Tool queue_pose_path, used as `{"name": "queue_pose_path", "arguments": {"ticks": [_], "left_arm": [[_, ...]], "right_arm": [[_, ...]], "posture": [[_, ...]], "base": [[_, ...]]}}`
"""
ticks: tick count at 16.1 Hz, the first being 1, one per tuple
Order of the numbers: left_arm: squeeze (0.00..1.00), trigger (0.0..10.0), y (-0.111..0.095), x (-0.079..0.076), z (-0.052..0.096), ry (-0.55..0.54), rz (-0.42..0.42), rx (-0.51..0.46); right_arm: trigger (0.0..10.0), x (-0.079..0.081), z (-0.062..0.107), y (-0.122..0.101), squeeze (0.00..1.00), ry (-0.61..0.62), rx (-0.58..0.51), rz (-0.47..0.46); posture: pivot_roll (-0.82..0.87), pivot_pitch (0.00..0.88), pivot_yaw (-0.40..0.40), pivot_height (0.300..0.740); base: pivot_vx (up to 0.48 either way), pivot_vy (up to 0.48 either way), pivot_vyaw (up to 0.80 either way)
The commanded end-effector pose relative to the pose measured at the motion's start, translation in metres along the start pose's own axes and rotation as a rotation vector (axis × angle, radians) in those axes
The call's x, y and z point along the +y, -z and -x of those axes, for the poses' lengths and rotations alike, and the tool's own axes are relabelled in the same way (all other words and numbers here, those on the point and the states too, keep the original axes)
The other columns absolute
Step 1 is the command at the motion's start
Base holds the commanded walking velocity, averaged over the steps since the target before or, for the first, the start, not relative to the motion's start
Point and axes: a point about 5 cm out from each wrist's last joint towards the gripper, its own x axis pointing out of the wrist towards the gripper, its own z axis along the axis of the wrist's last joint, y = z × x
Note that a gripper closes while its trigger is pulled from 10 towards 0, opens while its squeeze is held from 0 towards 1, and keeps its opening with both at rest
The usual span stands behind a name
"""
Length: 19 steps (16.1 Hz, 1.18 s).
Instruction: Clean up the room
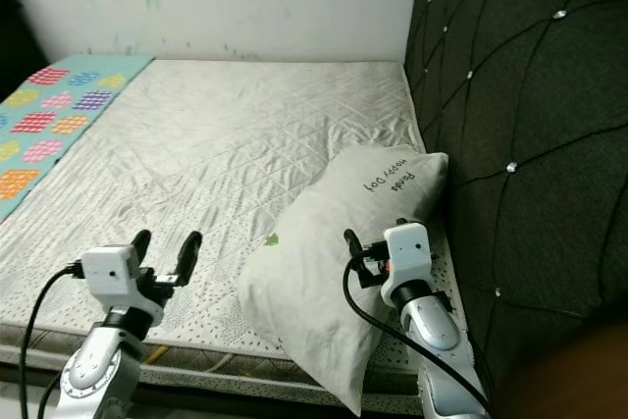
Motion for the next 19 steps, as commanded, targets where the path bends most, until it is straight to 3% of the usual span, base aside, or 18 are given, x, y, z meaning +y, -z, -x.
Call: {"name": "queue_pose_path", "arguments": {"ticks": [1,4,8,11,19], "left_arm": [[0.00,10.0,0.000,0.005,0.001,-0.020,-0.015,0.000],[0.00,10.0,-0.003,0.009,0.006,-0.016,-0.018,-0.021],[0.00,10.0,-0.005,0.027,0.018,-0.062,-0.041,-0.019],[0.00,10.0,-0.005,0.023,0.013,-0.050,-0.033,-0.023],[0.00,10.0,-0.005,0.019,0.005,-0.031,-0.026,-0.031]], "right_arm": [[10.0,-0.002,-0.001,-0.002,0.00,0.016,-0.008,0.009],[10.0,-0.005,0.002,-0.003,0.00,0.039,-0.012,-0.007],[10.0,-0.020,0.014,-0.010,0.00,0.098,-0.022,-0.011],[10.0,-0.023,0.017,-0.005,0.00,0.116,0.010,-0.033],[10.0,-0.028,0.019,-0.005,0.00,0.151,0.023,0.014]], "posture": [[-0.12,0.000,0.063,0.740],[-0.13,0.000,0.062,0.740],[-0.13,0.000,0.061,0.740],[-0.14,0.000,0.062,0.740],[-0.16,0.000,0.067,0.740]], "base": [[0.000,0.000,0.00],[0.000,0.000,0.00],[0.000,0.000,0.00],[0.000,0.000,0.00],[0.000,0.000,-0.62]]}}
